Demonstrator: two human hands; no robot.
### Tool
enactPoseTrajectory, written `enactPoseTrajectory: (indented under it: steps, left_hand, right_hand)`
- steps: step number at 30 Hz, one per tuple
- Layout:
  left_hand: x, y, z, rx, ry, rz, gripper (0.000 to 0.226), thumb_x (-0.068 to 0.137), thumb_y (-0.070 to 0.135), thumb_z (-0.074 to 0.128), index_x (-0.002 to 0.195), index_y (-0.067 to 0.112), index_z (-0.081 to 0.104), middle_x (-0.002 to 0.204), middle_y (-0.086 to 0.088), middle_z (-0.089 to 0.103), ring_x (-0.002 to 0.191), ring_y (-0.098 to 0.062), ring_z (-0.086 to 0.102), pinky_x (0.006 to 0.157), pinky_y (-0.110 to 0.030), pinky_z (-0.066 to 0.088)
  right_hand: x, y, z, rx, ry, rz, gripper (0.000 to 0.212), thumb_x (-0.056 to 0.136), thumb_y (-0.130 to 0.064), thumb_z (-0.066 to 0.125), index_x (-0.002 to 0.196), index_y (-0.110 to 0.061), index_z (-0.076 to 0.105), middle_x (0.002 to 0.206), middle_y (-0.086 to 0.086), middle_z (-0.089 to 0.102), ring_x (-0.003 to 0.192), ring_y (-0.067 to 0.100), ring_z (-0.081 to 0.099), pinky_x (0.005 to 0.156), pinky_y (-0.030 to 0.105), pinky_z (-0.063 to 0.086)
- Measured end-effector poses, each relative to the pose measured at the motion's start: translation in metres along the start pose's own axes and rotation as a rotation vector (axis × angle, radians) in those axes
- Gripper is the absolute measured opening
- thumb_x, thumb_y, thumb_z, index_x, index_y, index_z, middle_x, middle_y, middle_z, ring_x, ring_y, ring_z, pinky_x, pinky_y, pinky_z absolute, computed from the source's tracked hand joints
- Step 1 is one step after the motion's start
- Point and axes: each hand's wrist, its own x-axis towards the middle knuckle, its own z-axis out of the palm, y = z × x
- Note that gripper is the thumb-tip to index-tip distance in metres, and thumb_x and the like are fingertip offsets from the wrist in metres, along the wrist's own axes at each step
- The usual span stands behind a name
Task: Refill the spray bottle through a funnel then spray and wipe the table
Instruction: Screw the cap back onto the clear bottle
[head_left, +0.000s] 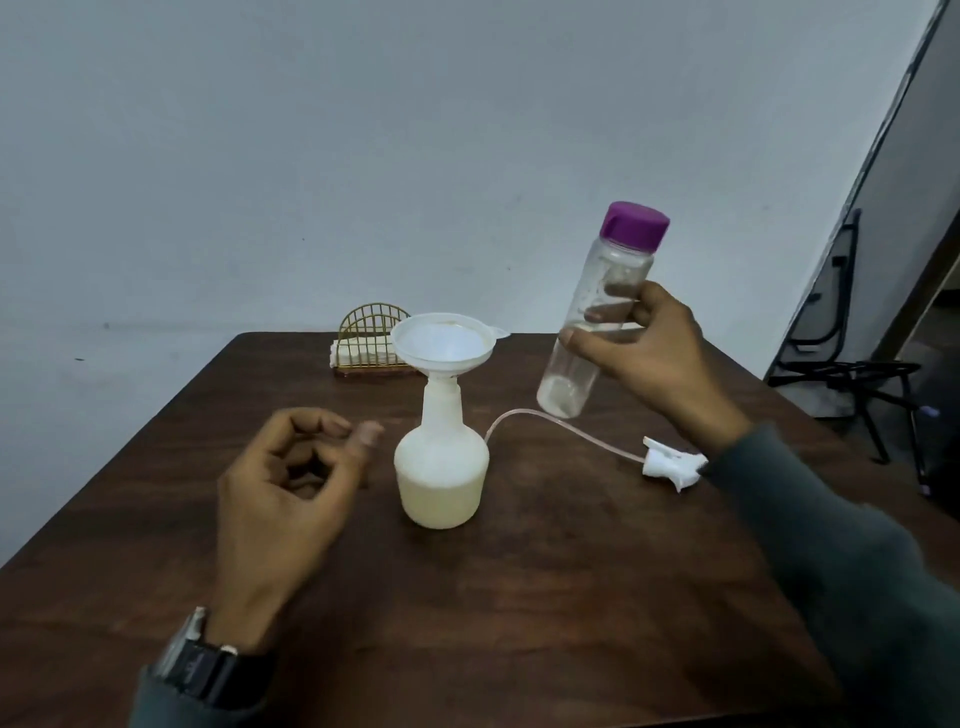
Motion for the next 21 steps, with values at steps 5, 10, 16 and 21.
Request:
enactPoseTrajectory:
  steps: [5, 10, 16, 21]
  left_hand:
    - [0.059, -0.028, 0.010, -0.010, 0.023, -0.103, 0.018, 0.094, 0.036, 0.074, 0.105, 0.024, 0.068, 0.087, 0.000, 0.079, 0.085, -0.017, 0.077, 0.084, -0.047, 0.064]
    - [0.092, -0.052, 0.033, 0.123, -0.063, -0.144, 0.018, 0.091, 0.025, 0.079, 0.105, 0.025, 0.067, 0.085, 0.013, 0.078, 0.082, -0.012, 0.076, 0.081, -0.048, 0.065]
    - [0.092, -0.076, 0.048, 0.153, -0.113, -0.153, 0.024, 0.088, 0.026, 0.082, 0.106, 0.029, 0.066, 0.089, 0.025, 0.074, 0.081, 0.002, 0.071, 0.076, -0.025, 0.060]
    - [0.095, -0.087, 0.052, 0.180, -0.171, -0.118, 0.030, 0.086, 0.021, 0.084, 0.109, 0.027, 0.067, 0.088, 0.021, 0.076, 0.081, -0.001, 0.073, 0.073, -0.020, 0.060]
  right_hand:
    - [0.086, 0.029, 0.038, -0.118, 0.019, 0.021, 0.074, 0.080, -0.038, 0.088, 0.142, -0.016, 0.053, 0.118, -0.001, 0.068, 0.097, 0.011, 0.066, 0.085, 0.028, 0.053]
    - [0.149, 0.056, 0.081, -0.095, 0.012, 0.074, 0.076, 0.081, -0.036, 0.088, 0.142, -0.012, 0.050, 0.126, 0.006, 0.066, 0.107, 0.020, 0.067, 0.097, 0.037, 0.056]
    - [0.191, 0.080, 0.128, -0.165, -0.025, 0.077, 0.080, 0.083, -0.035, 0.085, 0.148, -0.011, 0.043, 0.136, 0.012, 0.063, 0.120, 0.028, 0.064, 0.106, 0.043, 0.052]
    - [0.213, 0.090, 0.147, -0.245, -0.061, 0.069, 0.079, 0.086, -0.031, 0.083, 0.148, -0.008, 0.041, 0.138, 0.015, 0.061, 0.125, 0.035, 0.062, 0.102, 0.041, 0.049]
